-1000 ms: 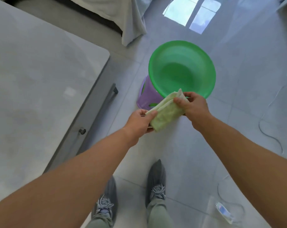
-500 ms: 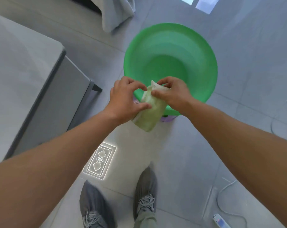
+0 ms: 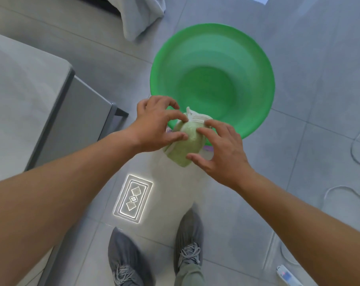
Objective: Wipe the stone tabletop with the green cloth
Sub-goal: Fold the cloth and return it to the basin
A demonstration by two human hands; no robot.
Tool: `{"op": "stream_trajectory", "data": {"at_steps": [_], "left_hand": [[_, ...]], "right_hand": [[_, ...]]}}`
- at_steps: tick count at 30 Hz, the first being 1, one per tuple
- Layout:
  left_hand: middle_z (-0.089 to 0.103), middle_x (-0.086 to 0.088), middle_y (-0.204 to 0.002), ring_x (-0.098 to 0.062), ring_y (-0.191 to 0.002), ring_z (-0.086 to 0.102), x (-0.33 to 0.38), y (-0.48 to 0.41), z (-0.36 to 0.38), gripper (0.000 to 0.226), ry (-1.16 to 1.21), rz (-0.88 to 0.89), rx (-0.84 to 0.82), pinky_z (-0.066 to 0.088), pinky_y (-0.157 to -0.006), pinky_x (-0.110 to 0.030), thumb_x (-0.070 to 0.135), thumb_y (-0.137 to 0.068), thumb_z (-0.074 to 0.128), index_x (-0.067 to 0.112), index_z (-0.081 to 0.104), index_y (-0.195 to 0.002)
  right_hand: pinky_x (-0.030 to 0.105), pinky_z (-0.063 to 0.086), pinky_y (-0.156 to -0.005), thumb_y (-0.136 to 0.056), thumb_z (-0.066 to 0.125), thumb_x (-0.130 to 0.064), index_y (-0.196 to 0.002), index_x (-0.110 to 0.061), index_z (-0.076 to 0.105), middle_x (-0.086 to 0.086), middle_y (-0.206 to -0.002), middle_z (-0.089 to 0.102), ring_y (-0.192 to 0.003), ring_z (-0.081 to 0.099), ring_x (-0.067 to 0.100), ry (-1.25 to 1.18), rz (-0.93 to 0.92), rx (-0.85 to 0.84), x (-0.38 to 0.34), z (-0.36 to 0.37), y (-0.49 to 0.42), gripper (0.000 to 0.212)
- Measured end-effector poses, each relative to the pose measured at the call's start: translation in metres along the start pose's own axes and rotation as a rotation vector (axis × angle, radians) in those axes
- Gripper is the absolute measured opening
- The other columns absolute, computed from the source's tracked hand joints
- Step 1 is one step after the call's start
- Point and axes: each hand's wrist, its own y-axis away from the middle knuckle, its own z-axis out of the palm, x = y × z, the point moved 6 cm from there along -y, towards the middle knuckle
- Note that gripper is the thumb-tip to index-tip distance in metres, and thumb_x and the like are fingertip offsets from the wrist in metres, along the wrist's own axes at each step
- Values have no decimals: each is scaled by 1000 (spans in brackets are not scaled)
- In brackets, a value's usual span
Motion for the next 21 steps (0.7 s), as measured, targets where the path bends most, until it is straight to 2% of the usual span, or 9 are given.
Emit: {"op": "stream_trajectory", "data": {"at_steps": [3, 6, 11, 14, 17, 21], "left_hand": [[51, 13, -142, -20, -137, 30, 5, -2, -3, 43, 13, 44, -18, 14, -107, -42, 58, -80, 70, 41, 67, -119], [58, 19, -134, -17, -133, 36, 9, -6, -4, 48, 27, 51, -59, 19, -103, -43, 59, -75, 71, 40, 68, -119], [61, 17, -129, -15, -130, 37, 6, -4, -1, 57, -11, 41, -102, 22, -105, -47, 58, -69, 78, 40, 66, -122], [63, 15, -127, -16, -128, 39, 6, -4, -1, 55, -49, 49, -88, 22, -104, -46, 56, -71, 79, 40, 67, -122], [63, 12, -128, -15, -129, 40, 7, -2, 0, 55, -68, 47, -77, 20, -105, -45, 55, -73, 79, 40, 65, -124], [57, 13, -137, -14, -138, 34, 8, 5, -4, 70, 12, 28, -38, 16, -110, -43, 56, -71, 80, 39, 56, -135]], "right_hand": [[43, 36, -102, -75, 69, -62, -127, -21, 60, 1, -136, 53, -126, 45, 24, -7, 29, 60, -2, 5, -2, 67], [41, 36, -100, -78, 71, -56, -126, -22, 60, -2, -132, 56, -123, 48, 23, -14, 42, 87, 0, 11, -7, 60], [38, 36, -95, -76, 77, -46, -120, -22, 63, -3, -124, 60, -116, 51, 22, -67, 63, 136, 3, 15, -10, 52], [37, 35, -94, -75, 77, -44, -120, -23, 62, -3, -125, 59, -116, 51, 22, -68, 73, 128, 0, 15, -9, 52], [38, 37, -97, -75, 77, -44, -121, -22, 61, -3, -126, 58, -117, 49, 22, -75, 76, 99, -1, 13, -10, 53], [40, 39, -103, -76, 78, -43, -127, -18, 60, -1, -133, 56, -122, 47, 22, -93, 59, 68, -1, 5, -9, 59]]}}
